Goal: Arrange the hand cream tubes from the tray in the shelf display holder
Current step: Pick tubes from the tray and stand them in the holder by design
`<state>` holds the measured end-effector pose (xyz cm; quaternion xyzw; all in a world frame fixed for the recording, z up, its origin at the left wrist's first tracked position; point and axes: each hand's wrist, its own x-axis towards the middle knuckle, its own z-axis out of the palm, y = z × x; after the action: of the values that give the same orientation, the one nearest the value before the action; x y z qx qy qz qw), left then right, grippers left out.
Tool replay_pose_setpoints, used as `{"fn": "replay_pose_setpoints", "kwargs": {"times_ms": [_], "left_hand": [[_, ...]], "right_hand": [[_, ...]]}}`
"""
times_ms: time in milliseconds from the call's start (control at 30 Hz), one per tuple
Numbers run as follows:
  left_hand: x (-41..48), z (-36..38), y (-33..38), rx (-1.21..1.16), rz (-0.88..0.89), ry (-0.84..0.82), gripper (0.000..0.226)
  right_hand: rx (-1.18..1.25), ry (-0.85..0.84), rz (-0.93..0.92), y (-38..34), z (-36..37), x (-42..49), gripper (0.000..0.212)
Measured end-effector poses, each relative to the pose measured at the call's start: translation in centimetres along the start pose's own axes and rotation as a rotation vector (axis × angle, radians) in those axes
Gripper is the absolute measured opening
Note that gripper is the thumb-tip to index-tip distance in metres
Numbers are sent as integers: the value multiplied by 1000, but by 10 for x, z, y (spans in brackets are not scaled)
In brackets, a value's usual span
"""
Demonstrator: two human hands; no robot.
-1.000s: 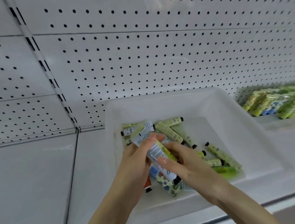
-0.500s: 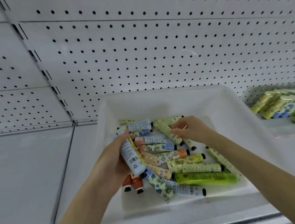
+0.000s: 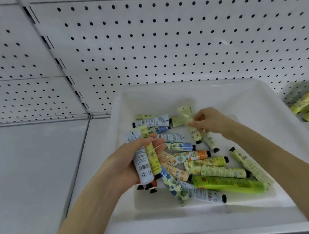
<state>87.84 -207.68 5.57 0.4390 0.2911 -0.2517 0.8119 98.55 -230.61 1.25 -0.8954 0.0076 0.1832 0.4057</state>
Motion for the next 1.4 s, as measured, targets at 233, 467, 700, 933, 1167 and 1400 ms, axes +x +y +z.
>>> {"fn": "replay_pose_setpoints", "kwargs": {"times_ms": [233,467,700,933,1167,1400], "left_hand": [[-1,1,-1,25,53,-22,23],[-3,1,-3,88,133,-69,34],[-4,-1,-4,66,163,-101,28],[-2,-2,-5,100,214,-43,28],[-1,-4,-6,97,204,-58,24],[-1,-4,-7,104,201,-56,21]], "right_hand": [[584,-315,-86,-47,-9,-51,28],[407,-292,-85,-68,28,-72,46],[417,-226,-91,-66,42,-73,35],[447,-253,-142,-65,46,-74,23],[259,29,-179,-34,-14,-44,18],[-149,60,31,19,-17,-9,27]]}}
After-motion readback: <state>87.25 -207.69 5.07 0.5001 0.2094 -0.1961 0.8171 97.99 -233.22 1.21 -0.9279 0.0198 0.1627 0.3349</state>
